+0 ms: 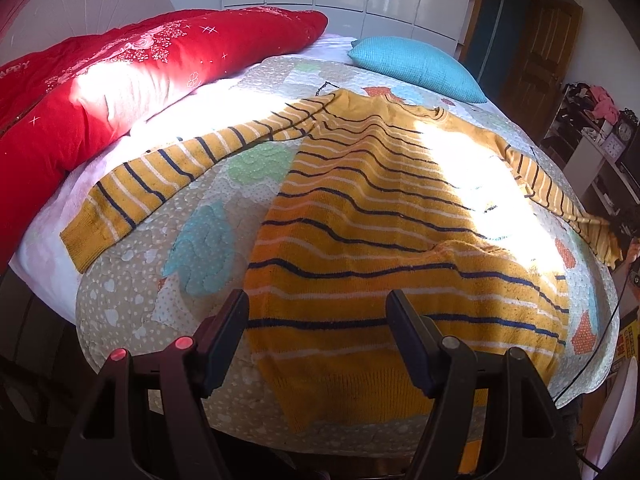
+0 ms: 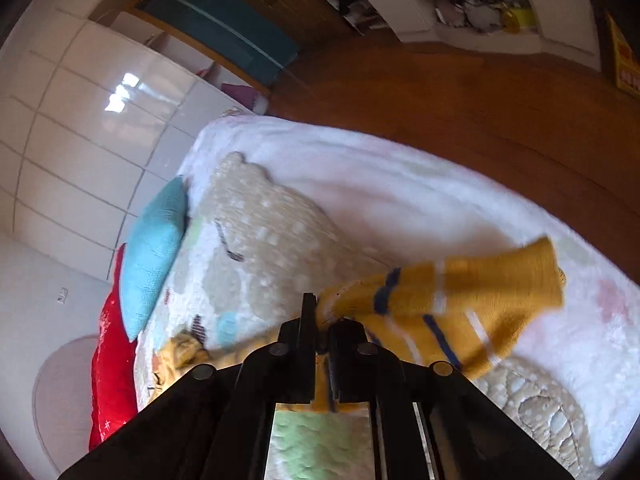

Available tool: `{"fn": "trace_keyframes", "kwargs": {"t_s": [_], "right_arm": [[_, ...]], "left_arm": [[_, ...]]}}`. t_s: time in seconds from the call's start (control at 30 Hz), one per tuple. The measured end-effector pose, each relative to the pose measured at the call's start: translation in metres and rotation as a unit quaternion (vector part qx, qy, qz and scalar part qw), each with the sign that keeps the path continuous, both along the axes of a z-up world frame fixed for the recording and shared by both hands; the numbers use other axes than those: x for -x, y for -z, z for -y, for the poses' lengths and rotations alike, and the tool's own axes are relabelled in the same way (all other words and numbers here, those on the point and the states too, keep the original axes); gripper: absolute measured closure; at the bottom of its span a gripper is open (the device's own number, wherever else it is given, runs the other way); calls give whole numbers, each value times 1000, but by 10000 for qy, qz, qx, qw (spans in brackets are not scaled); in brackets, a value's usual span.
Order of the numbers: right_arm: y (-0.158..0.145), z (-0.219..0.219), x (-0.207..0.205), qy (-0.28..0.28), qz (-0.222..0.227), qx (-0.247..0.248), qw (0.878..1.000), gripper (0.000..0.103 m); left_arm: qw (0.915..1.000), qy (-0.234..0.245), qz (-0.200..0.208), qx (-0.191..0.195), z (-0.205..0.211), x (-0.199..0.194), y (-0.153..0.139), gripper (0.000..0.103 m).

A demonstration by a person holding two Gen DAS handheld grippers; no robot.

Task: Fold small clothes
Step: 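Carry the held sleeve across the sweater body with the right tool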

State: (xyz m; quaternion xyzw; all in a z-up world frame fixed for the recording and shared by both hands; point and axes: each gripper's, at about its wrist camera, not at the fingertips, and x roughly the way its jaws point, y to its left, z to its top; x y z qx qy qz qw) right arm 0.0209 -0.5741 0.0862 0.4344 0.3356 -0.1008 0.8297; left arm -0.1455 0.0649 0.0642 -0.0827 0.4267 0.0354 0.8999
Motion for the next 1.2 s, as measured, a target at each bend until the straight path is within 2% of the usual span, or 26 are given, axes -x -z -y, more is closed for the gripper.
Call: {"fn": "trace_keyframes", "kwargs": {"t_s": [0.07,0.13,0.2,0.23,0.33,0.4,0.5,0.6,0.67,0.83,0.93,1.0,1.07,1.1,1.13,1.2], "right_arm": [[-54,-4,4,-251,616,354,9972,97],[-102,-8,16,-444,1325,436,9892,97],[-125,-13,31,-532,1681,502,9830,97],[-126,-15,39,-560,1709,504,9824,97],[-87,-18,56,-517,1270,388,9898,97],[-39,-11,68,-352,799,152,9961,97],[39,5,89,-9,222,-537,9983,97],[83,15,109,176,137,-1046,9943,97],[88,16,115,207,316,-1169,9924,96],[73,13,105,158,177,-724,9971,62],[69,13,97,349,81,-489,9982,57],[66,14,88,536,-3,-264,9982,59],[62,12,75,562,-264,77,9980,71],[57,11,66,540,-453,336,9969,87],[51,7,57,507,-633,593,9949,94],[28,-7,45,318,-709,986,9921,96]], "left_arm": [[10000,-29,29,28,0,0,-2,33],[10000,-45,60,62,-2,0,-3,33],[9999,-40,77,114,-2,1,-2,33],[9999,-27,62,148,-1,1,0,33],[9996,66,-76,259,1,-1,8,33],[9994,133,-138,295,2,0,10,33],[9996,137,-143,219,0,3,9,33],[9997,43,-155,185,-5,5,8,33],[9996,-7,-193,204,-7,3,10,33],[9993,99,-187,293,5,-2,13,33],[9990,313,-199,254,18,-3,17,33],[9989,400,-174,165,23,-2,18,33],[9990,407,-140,147,21,-1,20,33],[9990,390,-131,201,18,0,21,33],[9988,364,-127,287,13,1,21,33],[9983,320,-108,468,3,3,23,33]]}}
